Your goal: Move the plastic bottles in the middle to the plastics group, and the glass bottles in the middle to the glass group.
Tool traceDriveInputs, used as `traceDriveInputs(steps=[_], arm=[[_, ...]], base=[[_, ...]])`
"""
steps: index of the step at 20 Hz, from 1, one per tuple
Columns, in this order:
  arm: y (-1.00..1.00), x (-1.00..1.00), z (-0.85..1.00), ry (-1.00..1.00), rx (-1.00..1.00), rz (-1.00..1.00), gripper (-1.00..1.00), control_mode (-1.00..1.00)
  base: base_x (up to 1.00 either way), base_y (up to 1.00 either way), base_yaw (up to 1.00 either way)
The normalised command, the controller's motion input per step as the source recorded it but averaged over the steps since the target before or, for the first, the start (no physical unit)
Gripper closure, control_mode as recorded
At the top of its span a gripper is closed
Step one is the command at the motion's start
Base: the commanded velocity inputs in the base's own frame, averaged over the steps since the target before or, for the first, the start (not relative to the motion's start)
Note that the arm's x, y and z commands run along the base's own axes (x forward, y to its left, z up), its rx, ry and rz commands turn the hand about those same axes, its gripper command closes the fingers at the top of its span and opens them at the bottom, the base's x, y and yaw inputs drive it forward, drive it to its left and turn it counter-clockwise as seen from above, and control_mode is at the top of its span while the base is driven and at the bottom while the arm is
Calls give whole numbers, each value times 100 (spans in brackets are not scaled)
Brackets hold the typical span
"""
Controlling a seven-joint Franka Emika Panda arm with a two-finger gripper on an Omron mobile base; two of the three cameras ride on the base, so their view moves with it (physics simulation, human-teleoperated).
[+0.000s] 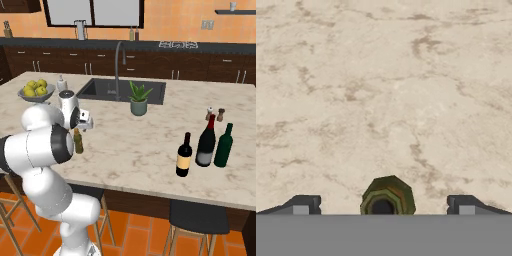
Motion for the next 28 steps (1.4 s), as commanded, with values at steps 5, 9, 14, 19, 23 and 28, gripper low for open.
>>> traceDriveInputs(steps=[5,9,14,19,23,28], arm=[[0,26,0,0,0,0,-100,-100],[3,9,-1,0,0,0,-100,-100],[7,0,-13,-1,0,0,100,-100],[-4,-17,-7,-10,-1,1,100,-100],[-33,-55,19,-9,-2,13,100,-100],[-64,-69,33,-5,0,8,100,-100]], base=[[0,0,0],[0,0,0],[0,0,0],[0,0,0],[0,0,0],[0,0,0]])
